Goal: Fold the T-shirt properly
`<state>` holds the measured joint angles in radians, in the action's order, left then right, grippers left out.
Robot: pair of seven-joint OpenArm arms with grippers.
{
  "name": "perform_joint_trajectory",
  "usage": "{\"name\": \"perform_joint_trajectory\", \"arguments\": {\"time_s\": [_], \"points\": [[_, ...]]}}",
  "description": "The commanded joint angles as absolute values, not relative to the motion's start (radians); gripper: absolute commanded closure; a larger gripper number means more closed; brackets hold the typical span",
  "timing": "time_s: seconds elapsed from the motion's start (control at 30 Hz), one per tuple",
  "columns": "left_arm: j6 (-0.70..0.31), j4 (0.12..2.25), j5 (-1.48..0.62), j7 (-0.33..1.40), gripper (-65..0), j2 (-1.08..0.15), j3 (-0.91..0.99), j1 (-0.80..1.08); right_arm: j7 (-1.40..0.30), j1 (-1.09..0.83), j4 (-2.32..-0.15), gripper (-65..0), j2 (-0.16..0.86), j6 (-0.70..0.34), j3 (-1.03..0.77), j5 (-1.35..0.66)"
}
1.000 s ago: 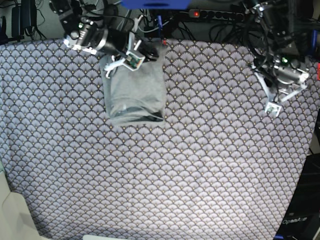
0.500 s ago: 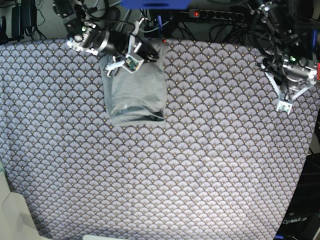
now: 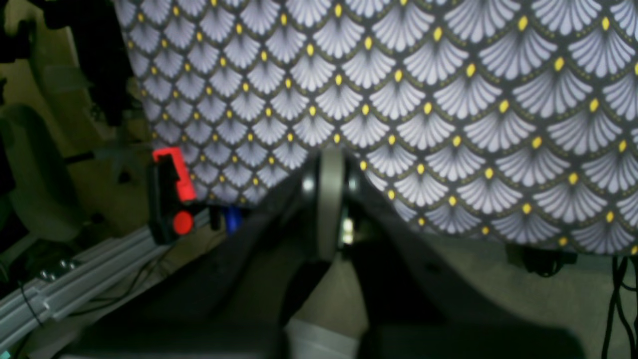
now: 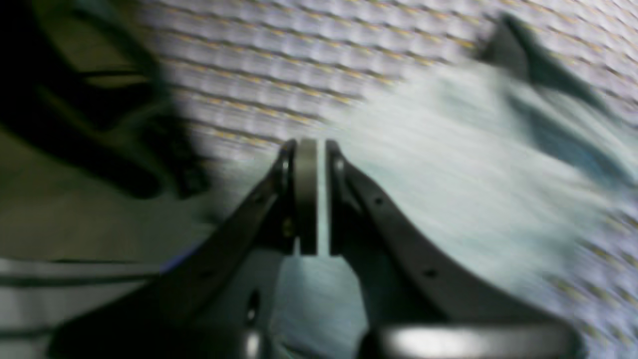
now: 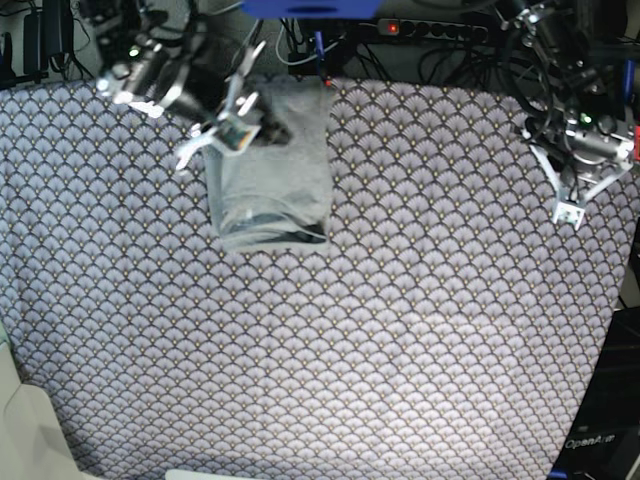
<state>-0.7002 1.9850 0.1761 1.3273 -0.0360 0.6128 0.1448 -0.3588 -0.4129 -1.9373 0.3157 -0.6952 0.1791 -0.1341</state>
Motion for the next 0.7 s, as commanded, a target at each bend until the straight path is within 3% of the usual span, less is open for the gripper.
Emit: {"name": "perform_joint_trajectory", "arguments": {"time_s": [0.0, 0.33, 0.47, 0.67], "points": [[-0.698, 2.002, 0.18, 1.317, 0.0, -0.044, 0.615, 0.14, -0.332, -0.409, -1.954, -1.0, 0.321, -0.698, 0.134, -0.147], [-0.698, 2.005, 0.173, 1.313, 0.0, -0.087, 0.513, 0.262, -0.326, -0.492, -1.942, -1.0, 0.338, -0.698, -0.325, -0.147], [-0.698, 2.006, 0.18, 1.207, 0.0, -0.104, 0.426, 0.367, -0.321, -0.573, -1.937, -1.0, 0.334, -0.698, -0.464, -0.147], [-0.698, 2.005, 0.18, 1.049, 0.0, -0.104, 0.349, 0.549, -0.176, -0.72, -1.89, -0.9, 0.278, -0.698, -0.679, -0.147]]}}
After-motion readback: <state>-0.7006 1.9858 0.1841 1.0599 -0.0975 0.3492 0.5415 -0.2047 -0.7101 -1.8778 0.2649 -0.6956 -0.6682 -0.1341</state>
